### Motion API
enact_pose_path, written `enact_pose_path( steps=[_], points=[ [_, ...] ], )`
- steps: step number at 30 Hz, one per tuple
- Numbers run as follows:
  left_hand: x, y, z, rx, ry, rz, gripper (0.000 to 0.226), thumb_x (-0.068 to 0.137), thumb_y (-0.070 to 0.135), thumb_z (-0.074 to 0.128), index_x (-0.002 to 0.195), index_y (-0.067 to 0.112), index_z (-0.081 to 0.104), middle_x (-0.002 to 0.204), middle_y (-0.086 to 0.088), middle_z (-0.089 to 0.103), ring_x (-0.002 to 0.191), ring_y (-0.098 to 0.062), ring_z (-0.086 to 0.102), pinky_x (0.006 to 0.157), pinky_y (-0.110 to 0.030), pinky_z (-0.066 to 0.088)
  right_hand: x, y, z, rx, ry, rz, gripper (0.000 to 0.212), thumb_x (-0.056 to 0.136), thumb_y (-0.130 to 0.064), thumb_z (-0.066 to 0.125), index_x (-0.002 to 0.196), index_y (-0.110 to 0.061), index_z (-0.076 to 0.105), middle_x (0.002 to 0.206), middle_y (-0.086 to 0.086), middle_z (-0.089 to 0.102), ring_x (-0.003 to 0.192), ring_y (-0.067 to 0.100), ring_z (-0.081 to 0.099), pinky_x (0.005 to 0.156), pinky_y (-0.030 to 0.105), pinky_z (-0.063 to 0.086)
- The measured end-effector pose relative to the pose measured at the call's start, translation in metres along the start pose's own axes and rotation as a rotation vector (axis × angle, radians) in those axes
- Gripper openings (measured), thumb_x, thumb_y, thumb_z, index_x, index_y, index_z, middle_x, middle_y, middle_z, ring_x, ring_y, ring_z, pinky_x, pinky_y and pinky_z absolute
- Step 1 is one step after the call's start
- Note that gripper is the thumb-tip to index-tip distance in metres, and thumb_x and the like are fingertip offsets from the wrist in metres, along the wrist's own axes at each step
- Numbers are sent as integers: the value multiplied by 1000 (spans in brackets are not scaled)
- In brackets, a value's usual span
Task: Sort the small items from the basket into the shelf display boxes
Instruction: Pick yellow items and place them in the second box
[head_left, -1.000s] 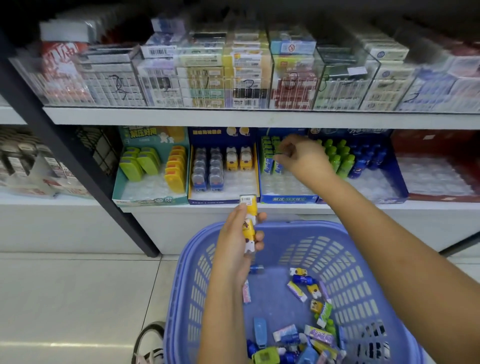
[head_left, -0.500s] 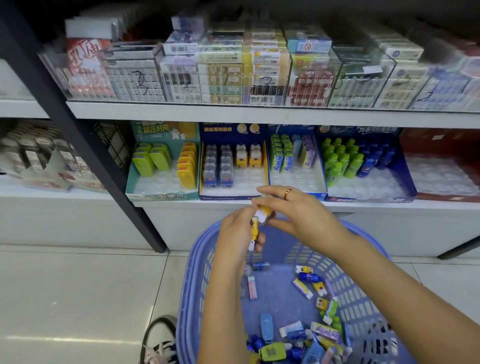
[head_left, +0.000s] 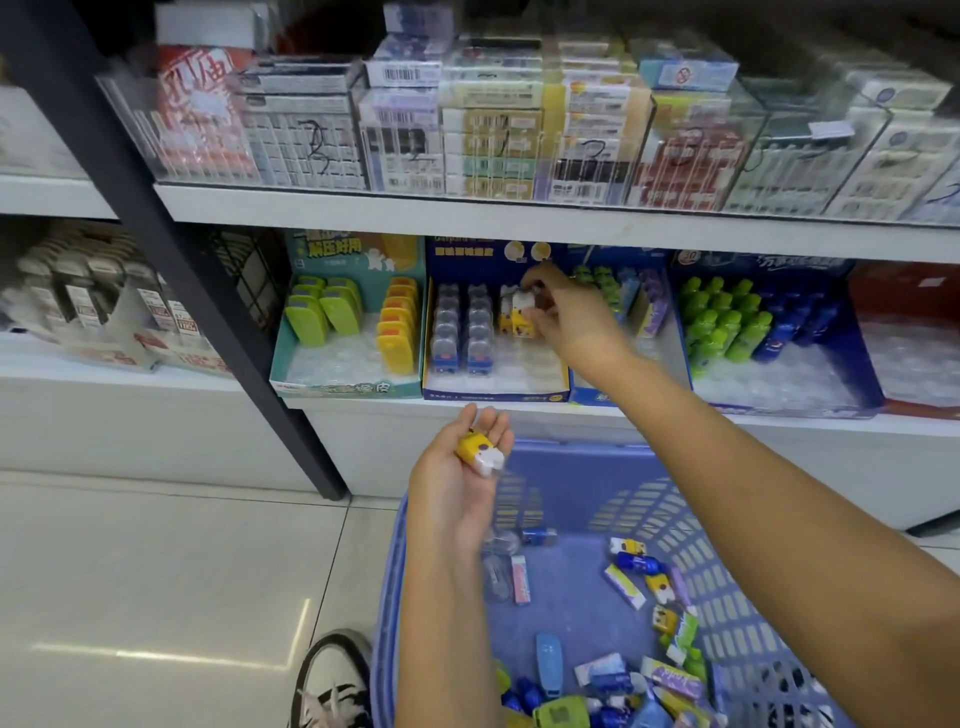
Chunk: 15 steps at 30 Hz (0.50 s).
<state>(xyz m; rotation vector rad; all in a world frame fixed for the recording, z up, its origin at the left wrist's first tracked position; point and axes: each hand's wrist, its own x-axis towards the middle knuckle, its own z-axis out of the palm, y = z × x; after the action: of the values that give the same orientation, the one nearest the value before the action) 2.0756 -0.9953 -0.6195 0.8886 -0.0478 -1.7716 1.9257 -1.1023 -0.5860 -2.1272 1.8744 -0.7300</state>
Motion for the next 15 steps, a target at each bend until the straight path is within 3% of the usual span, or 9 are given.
enact_pose_path(
  steps=[2, 4, 7, 10, 15],
  points=[
    [2, 1, -2, -6, -9, 13, 21, 99, 8, 40, 108, -3, 56, 102, -18, 63, 99, -30, 61, 91, -38, 46, 1, 1, 11, -12, -4, -15, 29, 94, -16, 54, 122, -15, 48, 97, 15, 65, 87, 32, 61, 70, 37, 51],
    [3, 1, -4, 1, -12, 30, 28, 103, 16, 34, 112, -3, 54, 108, -19, 64, 101, -30, 62, 90, -36, 48, -1, 3, 19, -24, -7, -29, 29, 94, -16, 53, 122, -15, 47, 94, 17, 64, 86, 32, 60, 70, 38, 51],
    [5, -3, -8, 106, 24, 82, 36, 104, 25, 33, 105, -2, 57, 96, -14, 73, 82, -20, 72, 67, -25, 57, 1, 6, 25, -77, -7, -52, 28, 95, -15, 52, 122, -12, 47, 98, 19, 63, 89, 34, 59, 72, 38, 50],
    [6, -6, -9, 266, 83, 113, 36, 103, 29, 35, 97, 4, 60, 74, -8, 74, 52, -10, 64, 45, -17, 48, 5, 3, 26, -106, -21, -89, 24, 94, -15, 54, 117, -11, 49, 100, 20, 62, 89, 35, 59, 70, 35, 46],
    [6, -7, -8, 308, 135, 132, 37, 102, 33, 38, 87, 9, 61, 51, 0, 60, 39, -7, 47, 35, -16, 33, 12, 6, 26, -139, -33, -94, 21, 91, -13, 55, 111, -11, 51, 97, 17, 63, 87, 33, 60, 71, 34, 48]
  ],
)
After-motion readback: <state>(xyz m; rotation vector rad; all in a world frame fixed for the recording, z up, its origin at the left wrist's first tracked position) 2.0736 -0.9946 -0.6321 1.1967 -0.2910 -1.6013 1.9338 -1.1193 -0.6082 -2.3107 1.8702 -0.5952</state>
